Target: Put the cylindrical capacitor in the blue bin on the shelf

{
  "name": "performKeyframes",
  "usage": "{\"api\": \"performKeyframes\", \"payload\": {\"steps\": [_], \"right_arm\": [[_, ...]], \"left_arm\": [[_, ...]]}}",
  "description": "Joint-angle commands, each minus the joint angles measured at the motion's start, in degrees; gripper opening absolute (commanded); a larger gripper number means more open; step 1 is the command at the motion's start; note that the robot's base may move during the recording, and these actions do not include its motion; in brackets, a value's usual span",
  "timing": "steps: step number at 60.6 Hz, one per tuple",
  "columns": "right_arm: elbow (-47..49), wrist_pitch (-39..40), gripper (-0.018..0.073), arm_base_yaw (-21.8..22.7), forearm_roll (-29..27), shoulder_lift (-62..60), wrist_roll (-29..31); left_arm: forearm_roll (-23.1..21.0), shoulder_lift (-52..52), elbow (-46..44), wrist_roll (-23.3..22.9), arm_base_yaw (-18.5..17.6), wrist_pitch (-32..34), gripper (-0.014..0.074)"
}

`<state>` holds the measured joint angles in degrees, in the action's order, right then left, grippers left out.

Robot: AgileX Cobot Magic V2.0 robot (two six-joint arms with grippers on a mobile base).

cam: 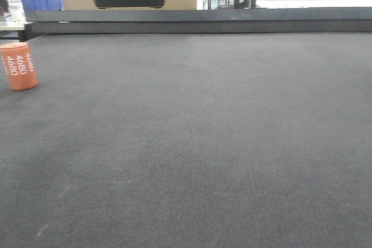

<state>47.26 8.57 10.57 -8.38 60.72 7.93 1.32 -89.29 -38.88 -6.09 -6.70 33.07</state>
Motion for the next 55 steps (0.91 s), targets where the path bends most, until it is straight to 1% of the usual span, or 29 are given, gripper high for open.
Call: {"api": "performKeyframes", "payload": {"steps": [1,5,11,15,21,36,45,51,55], "right_arm": [[0.04,0.43,-0.0162,0.1,0.18,-2.08,-0.07],[0.04,0.22,-0.0162,0.1,0.18,-2.7,-0.07],[0.04,-0.34,-0.0162,0.1,0.18,-2.7,-0.07],[0.04,-1.36,-0.0162,0.1,0.18,-2.7,-0.07],[0.04,-1.49,-0.0162,0.1,0.18,-2.7,-0.07],[0.04,-1.49,-0.0162,0.1,0.18,-2.7,-0.07],[0.04,-1.49,-0.0162,0.1,0.18,-2.7,-0.07],[0.04,-1.49,-0.0162,0.1,0.18,-2.7,-0.07],[0.04,-1.49,-0.0162,0.1,0.18,-2.7,-0.07]], "left_arm": [[-0.24,-5.87,-1.74,-0.15,0.2,5.83,0.0549],[-0.24,-9.64,-3.15,-0.15,0.2,7.25,0.0549],[-0.24,-13.99,-5.69,-0.15,0.2,7.47,0.0549],[-1.32,-17.09,-7.7,-0.15,0.2,7.47,0.0549],[-2.69,-19.62,-10.26,-0.15,0.2,7.47,0.0549],[-2.81,-26.09,-16.78,-0.15,0.2,7.36,0.0549],[-5.44,-28.2,-18.72,-0.15,0.2,7.36,0.0547],[-6.03,-28.63,-19.08,-0.15,0.2,7.25,0.0501],[-6.03,-28.63,-19.08,-0.15,0.27,7.25,0.0407]]}}
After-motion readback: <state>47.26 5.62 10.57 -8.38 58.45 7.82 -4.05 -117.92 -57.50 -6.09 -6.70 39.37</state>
